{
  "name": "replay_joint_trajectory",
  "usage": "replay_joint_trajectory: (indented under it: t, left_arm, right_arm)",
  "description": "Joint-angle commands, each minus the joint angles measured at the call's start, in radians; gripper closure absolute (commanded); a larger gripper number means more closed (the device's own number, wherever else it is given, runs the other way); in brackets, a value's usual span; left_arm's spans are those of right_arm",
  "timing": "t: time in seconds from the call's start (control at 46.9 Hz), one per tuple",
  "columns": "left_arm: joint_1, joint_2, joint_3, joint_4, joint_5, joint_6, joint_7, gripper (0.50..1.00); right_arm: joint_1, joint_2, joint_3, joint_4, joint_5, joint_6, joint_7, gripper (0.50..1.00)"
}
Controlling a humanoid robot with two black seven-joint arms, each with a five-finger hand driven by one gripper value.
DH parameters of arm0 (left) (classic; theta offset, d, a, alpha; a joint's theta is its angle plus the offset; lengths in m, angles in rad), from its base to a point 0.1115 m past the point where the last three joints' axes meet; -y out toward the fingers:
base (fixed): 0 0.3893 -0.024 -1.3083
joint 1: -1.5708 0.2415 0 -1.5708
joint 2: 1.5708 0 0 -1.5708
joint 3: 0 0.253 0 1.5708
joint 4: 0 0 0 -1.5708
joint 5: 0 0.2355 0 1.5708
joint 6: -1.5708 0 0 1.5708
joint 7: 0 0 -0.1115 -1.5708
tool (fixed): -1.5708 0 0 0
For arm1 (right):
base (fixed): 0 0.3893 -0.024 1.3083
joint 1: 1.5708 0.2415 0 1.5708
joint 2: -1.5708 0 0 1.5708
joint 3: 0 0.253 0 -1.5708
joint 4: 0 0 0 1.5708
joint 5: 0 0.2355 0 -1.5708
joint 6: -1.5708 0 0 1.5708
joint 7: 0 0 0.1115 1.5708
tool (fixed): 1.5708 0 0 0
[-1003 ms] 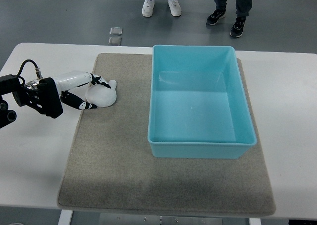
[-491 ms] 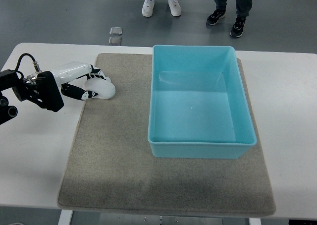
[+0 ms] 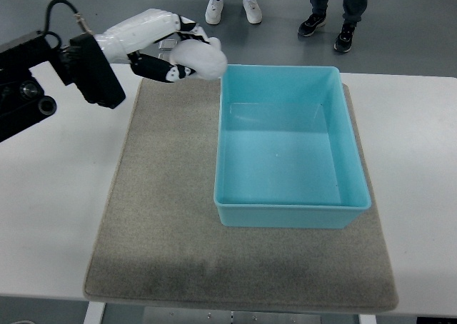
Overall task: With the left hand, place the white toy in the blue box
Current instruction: 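Lift the toy and carry it over the blue box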
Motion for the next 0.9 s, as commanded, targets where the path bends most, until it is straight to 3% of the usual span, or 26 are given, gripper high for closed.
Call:
replay_joint_trajectory:
  t: [0.0,0.235,0.64,0.704,0.768,0.875]
  left_arm:
    - [-0.001,-0.059,0.005,-0.005,0.068,-0.003,0.000,1.000]
    - [0.011,-0.160,0.031,-0.016,0.131,-0.069,0.000,1.000]
    - [0.014,-0.199,0.174,0.008,0.188,-0.064,-0.013,1.000]
    - [0.017,-0.199,0.172,0.015,0.187,-0.063,-0.026,0.877]
    - [0.019,-0.199,0.169,0.018,0.171,-0.052,-0.033,0.659]
    - [0.020,-0.197,0.169,0.019,0.167,-0.023,-0.038,0.525]
  right_arm:
    - [0.000,0.000,0.000,0.000,0.000,0.000,0.000,0.564]
    - [0.000,0.000,0.000,0.000,0.000,0.000,0.000,0.564]
    - [0.000,0.000,0.000,0.000,0.000,0.000,0.000,0.564]
    - [0.000,0.000,0.000,0.000,0.000,0.000,0.000,0.564]
    - [0.000,0.000,0.000,0.000,0.000,0.000,0.000,0.564]
    - [0.000,0.000,0.000,0.000,0.000,0.000,0.000,0.564]
